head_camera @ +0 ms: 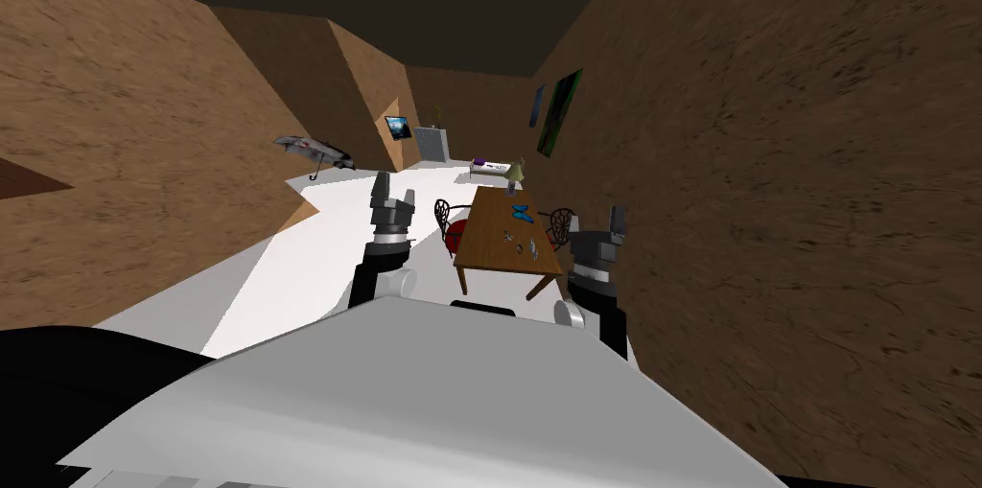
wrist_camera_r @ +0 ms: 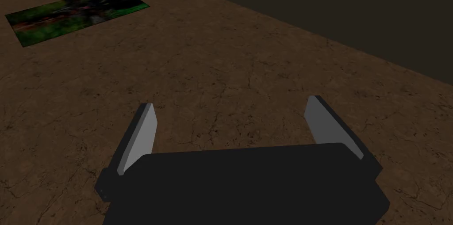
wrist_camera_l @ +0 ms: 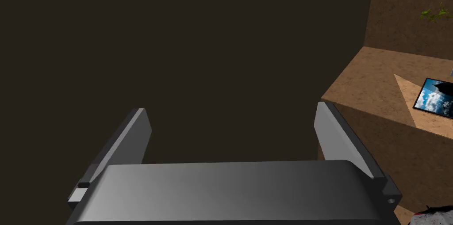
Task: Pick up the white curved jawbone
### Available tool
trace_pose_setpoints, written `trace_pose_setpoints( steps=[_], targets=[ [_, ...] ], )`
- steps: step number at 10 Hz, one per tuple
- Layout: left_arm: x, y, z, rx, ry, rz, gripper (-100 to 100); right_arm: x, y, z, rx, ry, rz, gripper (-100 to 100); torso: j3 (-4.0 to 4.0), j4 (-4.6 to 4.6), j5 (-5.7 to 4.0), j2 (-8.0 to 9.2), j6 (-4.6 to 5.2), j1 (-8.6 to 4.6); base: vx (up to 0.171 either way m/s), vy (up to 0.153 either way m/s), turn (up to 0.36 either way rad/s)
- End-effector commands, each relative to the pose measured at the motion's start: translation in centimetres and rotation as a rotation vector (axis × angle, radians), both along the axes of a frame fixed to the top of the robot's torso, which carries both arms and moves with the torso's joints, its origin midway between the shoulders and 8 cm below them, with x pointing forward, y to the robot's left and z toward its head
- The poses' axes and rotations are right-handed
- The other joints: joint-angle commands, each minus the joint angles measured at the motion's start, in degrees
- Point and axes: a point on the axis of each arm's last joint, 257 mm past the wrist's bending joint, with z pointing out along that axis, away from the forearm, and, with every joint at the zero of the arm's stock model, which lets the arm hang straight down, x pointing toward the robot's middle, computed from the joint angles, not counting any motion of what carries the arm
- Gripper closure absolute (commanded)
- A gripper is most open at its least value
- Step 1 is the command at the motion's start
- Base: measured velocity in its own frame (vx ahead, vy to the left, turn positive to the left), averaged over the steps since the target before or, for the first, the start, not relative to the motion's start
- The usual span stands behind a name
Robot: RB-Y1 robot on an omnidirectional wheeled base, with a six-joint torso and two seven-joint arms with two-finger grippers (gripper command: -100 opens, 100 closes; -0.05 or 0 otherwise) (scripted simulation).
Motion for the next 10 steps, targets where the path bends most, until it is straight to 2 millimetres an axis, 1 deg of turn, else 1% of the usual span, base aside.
trace_pose_setpoints(
  steps=[1,3,5,7,9,10],
  targets=[
    [0.0,0.0,0.0,0.000,0.000,0.000,0,0.4,-1.4,-2.7,0.022,0.074,0.016,-100,0.00,0.00,0.00,0.00,0.00,0.00,-0.014,-0.059,0.207],
    [0.0,0.0,0.0,0.000,0.000,0.000,0,0.6,-3.0,-5.5,0.054,0.151,0.026,-100,0.04,0.01,-0.09,0.07,-0.02,-0.43,-0.024,-0.137,0.224],
    [0.0,0.0,0.0,0.000,0.000,0.000,0,0.6,-5.4,-9.1,0.105,0.249,0.029,-100,0.08,0.03,-0.15,0.15,0.00,-0.64,-0.033,-0.136,0.227],
    [0.0,0.0,0.0,0.000,0.000,0.000,0,0.3,-8.4,-13.3,0.169,0.359,0.018,-100,0.05,0.02,-0.12,0.08,-0.01,-0.56,-0.023,-0.114,0.327],
    [0.0,0.0,0.0,0.000,0.000,0.000,0,-0.8,-12.2,-18.2,0.268,0.483,-0.008,-100,0.00,0.00,-0.11,0.00,-0.01,-0.48,-0.027,-0.105,0.348],
    [0.0,0.0,0.0,0.000,0.000,0.000,0,-0.8,-12.2,-18.2,0.282,0.480,-0.002,-100,0.03,0.01,-0.11,0.04,-0.02,-0.49,-0.027,-0.090,0.095]
  ],
)
